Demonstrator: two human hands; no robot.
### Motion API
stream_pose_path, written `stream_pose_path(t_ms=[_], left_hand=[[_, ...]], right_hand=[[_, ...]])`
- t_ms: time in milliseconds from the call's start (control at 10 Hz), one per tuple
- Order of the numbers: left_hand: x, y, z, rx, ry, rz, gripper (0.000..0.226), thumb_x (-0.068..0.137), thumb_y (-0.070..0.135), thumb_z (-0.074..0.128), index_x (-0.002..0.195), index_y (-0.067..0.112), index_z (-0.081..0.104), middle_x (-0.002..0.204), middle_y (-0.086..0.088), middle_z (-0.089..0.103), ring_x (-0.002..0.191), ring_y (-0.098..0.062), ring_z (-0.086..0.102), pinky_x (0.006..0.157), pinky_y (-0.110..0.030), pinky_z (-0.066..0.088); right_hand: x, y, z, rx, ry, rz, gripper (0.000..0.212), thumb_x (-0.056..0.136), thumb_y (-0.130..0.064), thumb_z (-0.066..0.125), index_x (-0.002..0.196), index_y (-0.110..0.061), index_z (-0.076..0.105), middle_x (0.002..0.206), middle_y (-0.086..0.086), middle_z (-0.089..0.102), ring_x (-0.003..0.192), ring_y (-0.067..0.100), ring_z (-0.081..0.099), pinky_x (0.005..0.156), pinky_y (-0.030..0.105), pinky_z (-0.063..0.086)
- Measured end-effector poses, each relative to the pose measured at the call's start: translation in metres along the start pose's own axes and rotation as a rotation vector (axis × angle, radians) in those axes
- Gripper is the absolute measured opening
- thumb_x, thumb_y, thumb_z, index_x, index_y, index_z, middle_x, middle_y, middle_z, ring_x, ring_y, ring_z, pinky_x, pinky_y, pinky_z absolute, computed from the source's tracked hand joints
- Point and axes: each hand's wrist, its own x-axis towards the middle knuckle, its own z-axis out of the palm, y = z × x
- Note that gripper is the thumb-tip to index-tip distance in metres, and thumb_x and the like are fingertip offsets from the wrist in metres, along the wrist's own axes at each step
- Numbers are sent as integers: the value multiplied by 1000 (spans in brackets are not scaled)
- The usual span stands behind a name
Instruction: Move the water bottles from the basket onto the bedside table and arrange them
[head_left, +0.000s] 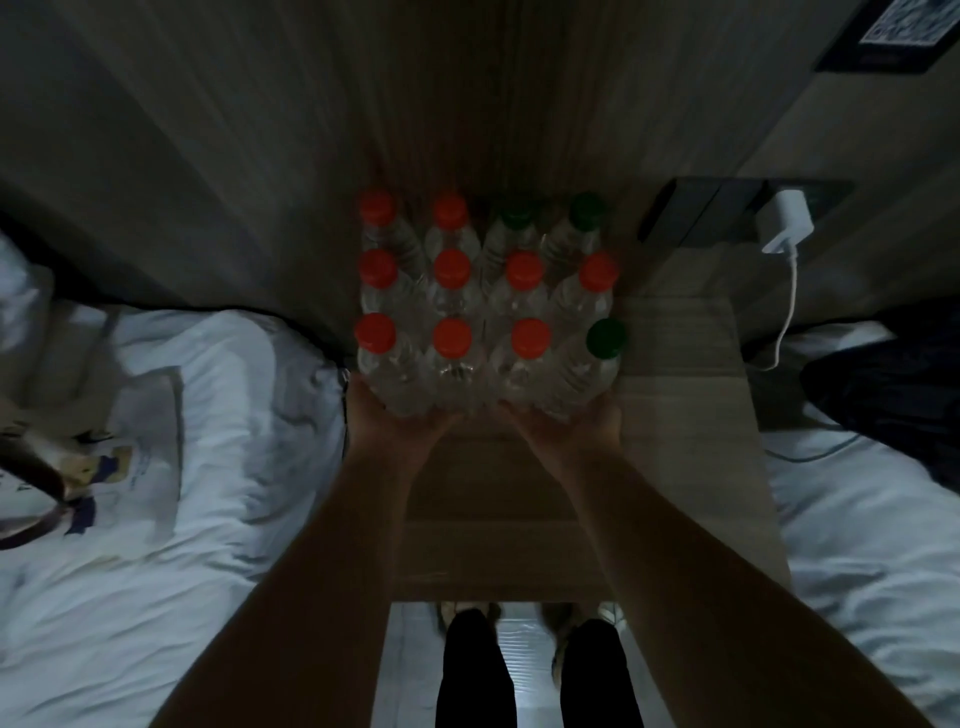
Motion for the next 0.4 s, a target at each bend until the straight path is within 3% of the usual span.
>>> stream_pose_path(t_ms=[100,200,300,400], left_hand=[[-5,3,7,-4,-47,-19,52,79,36,48,128,22,57,131,-9,61,118,-35,58,99,-57,43],[-2,4,3,19,199,-65,41,96,44,35,121,17,55,144,-7,46,133,-33,43,96,-46,46],[0,9,-12,5,75,-210,55,95,57,35,139,26,43,144,-4,45,134,-38,40,105,-59,34],[-11,19,-23,176,61,-261,59,86,62,50,136,32,46,144,-9,46,130,-44,42,99,-71,32]], right_hand=[[14,-2,-12,-31,-48,20,44,97,-38,40,129,-14,57,129,19,61,113,46,59,92,62,47],[17,-4,-16,-144,-16,24,52,81,-40,64,128,-18,58,129,18,61,115,44,58,96,68,41],[6,-12,-14,-289,16,37,58,79,-48,68,125,-16,54,129,19,59,113,42,59,98,64,42],[-15,-25,-11,-359,156,64,46,94,-50,43,109,-7,53,112,23,57,110,40,54,103,61,37]])
